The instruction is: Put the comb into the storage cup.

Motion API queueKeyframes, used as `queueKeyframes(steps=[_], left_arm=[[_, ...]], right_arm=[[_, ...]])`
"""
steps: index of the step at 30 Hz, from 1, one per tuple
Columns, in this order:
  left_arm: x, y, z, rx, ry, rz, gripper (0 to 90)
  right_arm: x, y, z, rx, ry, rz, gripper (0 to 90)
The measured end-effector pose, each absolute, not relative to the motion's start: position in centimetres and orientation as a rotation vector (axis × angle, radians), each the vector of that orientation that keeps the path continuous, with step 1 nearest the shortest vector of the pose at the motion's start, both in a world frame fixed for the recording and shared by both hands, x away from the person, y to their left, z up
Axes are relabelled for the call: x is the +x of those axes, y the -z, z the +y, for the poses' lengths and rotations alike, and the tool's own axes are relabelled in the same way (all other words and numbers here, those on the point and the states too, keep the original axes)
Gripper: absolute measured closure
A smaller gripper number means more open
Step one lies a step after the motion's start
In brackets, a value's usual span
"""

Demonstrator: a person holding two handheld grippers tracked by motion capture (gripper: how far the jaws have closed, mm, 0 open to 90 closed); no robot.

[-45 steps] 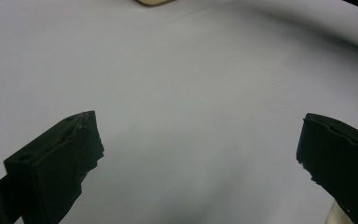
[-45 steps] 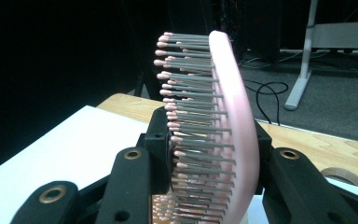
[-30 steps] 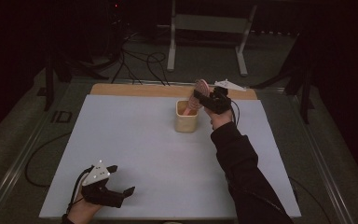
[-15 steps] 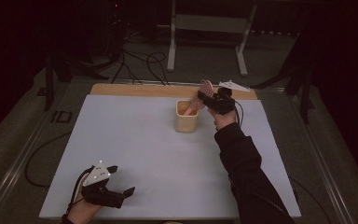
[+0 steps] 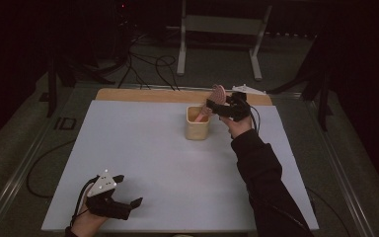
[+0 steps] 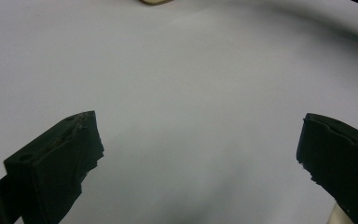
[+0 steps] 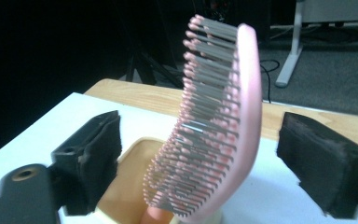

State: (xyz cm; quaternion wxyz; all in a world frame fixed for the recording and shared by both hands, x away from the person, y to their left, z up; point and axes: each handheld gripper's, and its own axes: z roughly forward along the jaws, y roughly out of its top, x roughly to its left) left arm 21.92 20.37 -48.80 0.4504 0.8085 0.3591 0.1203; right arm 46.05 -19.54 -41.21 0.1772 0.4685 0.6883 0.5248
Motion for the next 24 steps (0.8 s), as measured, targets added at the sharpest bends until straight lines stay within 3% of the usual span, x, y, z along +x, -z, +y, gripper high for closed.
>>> queueKeyframes(steps=[7,24], left_arm=[[21.97,48.76,20.42,2.001,-0.299,0.886,0.4],[21.84,48.56,20.47,1.994,-0.306,0.885,0.4]], right_arm=[[45.86,41.36,-19.9,1.321,-1.502,1.981,8.2],[45.26,40.97,-19.9,1.228,-1.485,2.052,8.4]])
